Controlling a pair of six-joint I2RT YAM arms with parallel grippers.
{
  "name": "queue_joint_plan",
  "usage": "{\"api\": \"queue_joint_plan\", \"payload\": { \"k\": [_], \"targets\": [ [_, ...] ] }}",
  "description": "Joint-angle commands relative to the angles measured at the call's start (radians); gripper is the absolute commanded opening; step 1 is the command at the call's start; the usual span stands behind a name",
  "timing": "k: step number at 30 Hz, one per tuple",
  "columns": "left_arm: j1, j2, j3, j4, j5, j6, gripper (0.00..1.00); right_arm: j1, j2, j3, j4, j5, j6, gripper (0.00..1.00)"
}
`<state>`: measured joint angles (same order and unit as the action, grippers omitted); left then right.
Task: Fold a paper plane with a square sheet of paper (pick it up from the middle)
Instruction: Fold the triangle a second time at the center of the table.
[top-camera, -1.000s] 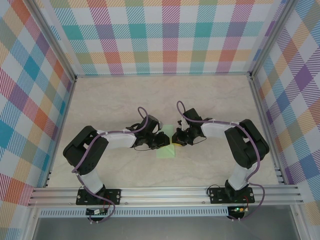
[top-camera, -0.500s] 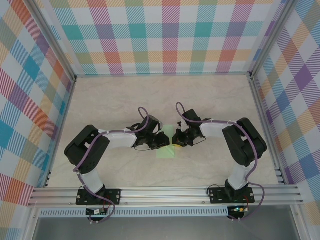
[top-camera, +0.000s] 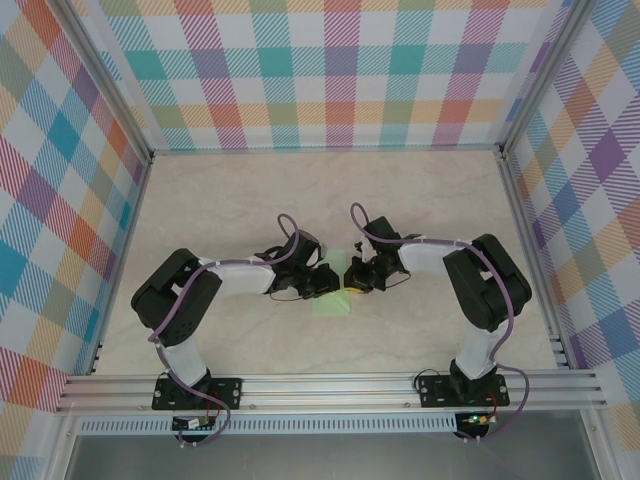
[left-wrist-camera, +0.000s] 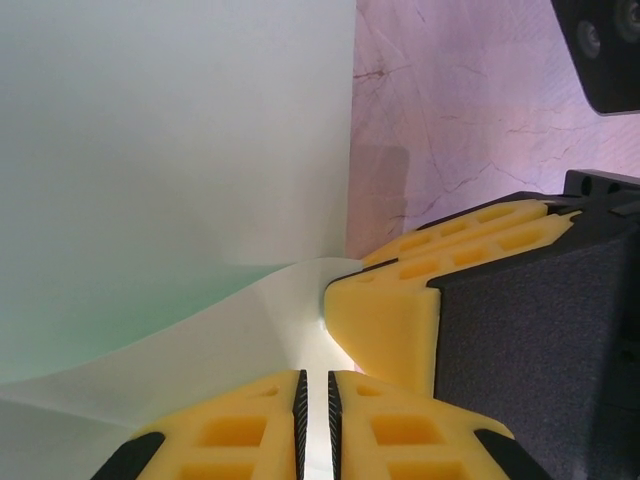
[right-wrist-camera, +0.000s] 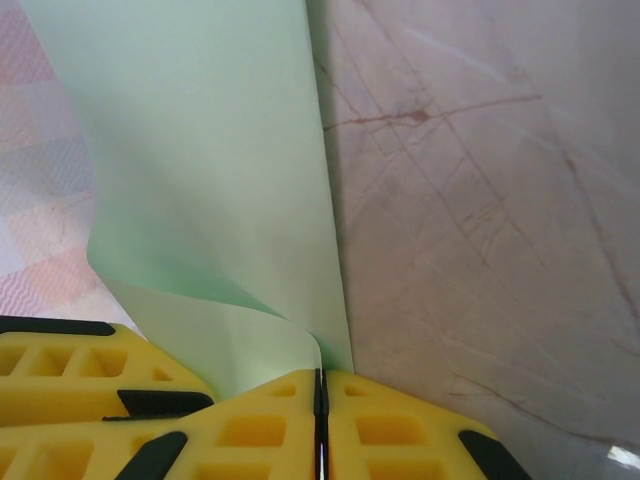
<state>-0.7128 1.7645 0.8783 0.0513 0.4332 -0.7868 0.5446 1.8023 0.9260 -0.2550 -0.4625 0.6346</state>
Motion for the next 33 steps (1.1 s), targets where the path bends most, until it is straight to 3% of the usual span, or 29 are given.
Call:
{"api": "queue_joint_plan", "payload": {
  "k": [1, 33],
  "targets": [
    [-0.004, 0.018, 0.020, -0.025, -0.005, 0.026, 0.16, 0.008, 0.020, 0.020, -0.015, 0.010, -0.021, 0.10],
    [-0.003, 0.015, 0.013, 0.006, 0.026, 0.024, 0.17, 0.011, 0.030, 0.036, -0.054, 0.056, -0.025, 0.10]
  ]
}}
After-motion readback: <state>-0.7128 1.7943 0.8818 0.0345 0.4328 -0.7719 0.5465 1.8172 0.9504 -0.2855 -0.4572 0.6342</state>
